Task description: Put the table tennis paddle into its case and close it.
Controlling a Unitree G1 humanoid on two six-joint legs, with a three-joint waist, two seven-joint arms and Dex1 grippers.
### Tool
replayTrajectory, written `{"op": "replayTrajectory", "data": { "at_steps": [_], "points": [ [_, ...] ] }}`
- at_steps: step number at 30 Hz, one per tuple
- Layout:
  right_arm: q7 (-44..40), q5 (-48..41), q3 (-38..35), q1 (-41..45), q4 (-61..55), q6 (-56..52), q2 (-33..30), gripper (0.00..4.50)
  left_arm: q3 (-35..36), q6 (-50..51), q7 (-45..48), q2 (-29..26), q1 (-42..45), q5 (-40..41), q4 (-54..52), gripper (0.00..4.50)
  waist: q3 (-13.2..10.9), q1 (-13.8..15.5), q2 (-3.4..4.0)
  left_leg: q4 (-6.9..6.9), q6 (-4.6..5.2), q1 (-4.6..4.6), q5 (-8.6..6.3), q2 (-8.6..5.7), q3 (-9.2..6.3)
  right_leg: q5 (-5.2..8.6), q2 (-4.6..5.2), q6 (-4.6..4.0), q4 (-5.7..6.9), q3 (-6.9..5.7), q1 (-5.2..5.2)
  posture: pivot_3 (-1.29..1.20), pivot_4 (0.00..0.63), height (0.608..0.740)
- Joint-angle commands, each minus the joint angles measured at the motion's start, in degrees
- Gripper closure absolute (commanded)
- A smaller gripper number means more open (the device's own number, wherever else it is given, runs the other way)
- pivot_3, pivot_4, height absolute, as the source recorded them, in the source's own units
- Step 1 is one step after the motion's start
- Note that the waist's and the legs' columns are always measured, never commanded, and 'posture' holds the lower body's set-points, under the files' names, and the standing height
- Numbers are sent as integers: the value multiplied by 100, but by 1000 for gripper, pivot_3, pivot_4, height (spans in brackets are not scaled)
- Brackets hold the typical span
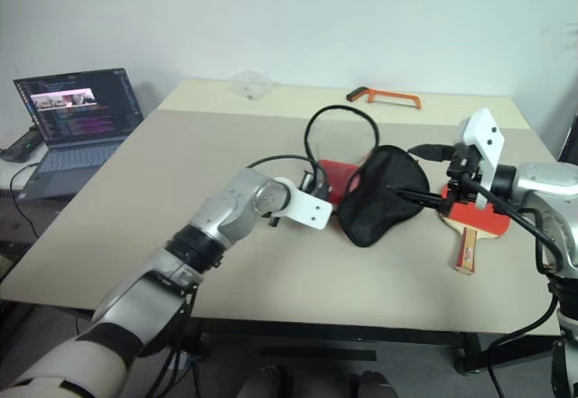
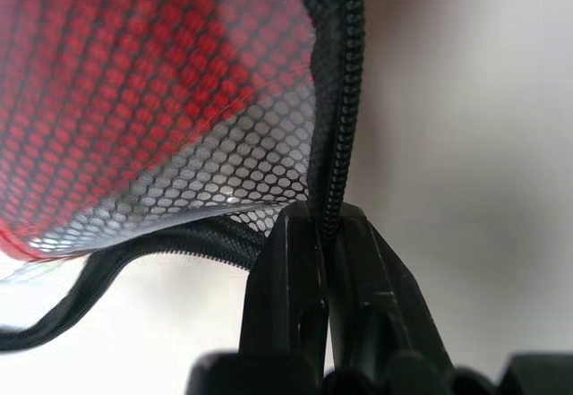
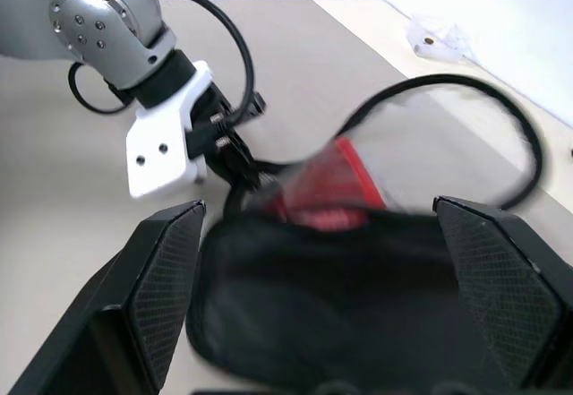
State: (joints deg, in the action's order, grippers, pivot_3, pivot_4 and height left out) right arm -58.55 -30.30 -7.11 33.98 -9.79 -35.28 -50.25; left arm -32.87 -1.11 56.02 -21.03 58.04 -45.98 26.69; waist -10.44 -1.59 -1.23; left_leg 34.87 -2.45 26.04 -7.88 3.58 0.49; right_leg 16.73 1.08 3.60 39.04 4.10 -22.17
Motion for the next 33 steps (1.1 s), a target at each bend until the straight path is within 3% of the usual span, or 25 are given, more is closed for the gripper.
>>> {"op": "replayTrajectory", "data": {
  "at_steps": [1, 6, 9, 15, 20, 26, 30, 33],
  "points": [
    [13, -26, -72, 176, -81, 61, -21, 0, 35, 205, 157, -69, 90, 10, -398, 4461, 0, -18, 0, -1, 0, 0, 0, 1, -2, 1, -2, -1, 1, 0, -1, 0, 150, 740],
    [-4, -24, -87, 142, -82, 64, -32, 0, 231, 513, 394, -407, -108, 153, -899, 4461, 0, -36, 0, -1, 0, -1, 0, 3, -3, 1, -4, -2, 4, 0, -2, 0, 150, 740],
    [14, -18, -58, 139, -84, 63, 3, 0, 312, 643, 426, -662, -297, 192, -1157, 3730, 0, -34, 1, -1, 0, -2, 0, 3, -4, 1, -4, -2, 4, 0, -2, 0, 150, 740],
    [2, -10, 55, 194, -51, 76, 119, 0, 401, 889, 471, -1086, -581, 200, -1371, 1646, 0, -28, 0, 1, 0, -1, 0, 3, -4, 1, -3, -3, 3, 0, -1, 0, 150, 740],
    [-15, 5, 124, 271, 7, 95, 173, 0, 1060, 1510, 340, -717, -727, 1011, -1851, 1646, -1, -17, 0, 1, 0, 0, 0, 3, -3, 0, -2, -4, 2, -1, -1, 0, 150, 740],
    [451, 39, 82, 208, 24, -201, 334, 0, 2365, 3773, 960, -91, -509, 2705, -3054, 1646, -1, -19, -1, 3, 0, 4, 0, 2, -7, 1, -3, -1, 2, -4, -1, 0, 150, 740],
    [1134, 116, 148, -110, -351, -777, 495, 0, 2930, 4808, 1429, -628, -409, 3597, -3432, 1646, -1, -96, 1, 0, 1, -3, 0, 6, -20, 3, -14, -2, 10, -4, -1, 0, 150, 740],
    [1085, -233, 122, -684, -1283, -1002, 486, 0, 2949, 4552, 1633, -1528, -738, 3800, -3277, 1646, 0, -135, 2, -8, 1, -10, 0, 10, -27, 10, -21, -10, 17, -5, -2, 0, 150, 740]
  ]
}}
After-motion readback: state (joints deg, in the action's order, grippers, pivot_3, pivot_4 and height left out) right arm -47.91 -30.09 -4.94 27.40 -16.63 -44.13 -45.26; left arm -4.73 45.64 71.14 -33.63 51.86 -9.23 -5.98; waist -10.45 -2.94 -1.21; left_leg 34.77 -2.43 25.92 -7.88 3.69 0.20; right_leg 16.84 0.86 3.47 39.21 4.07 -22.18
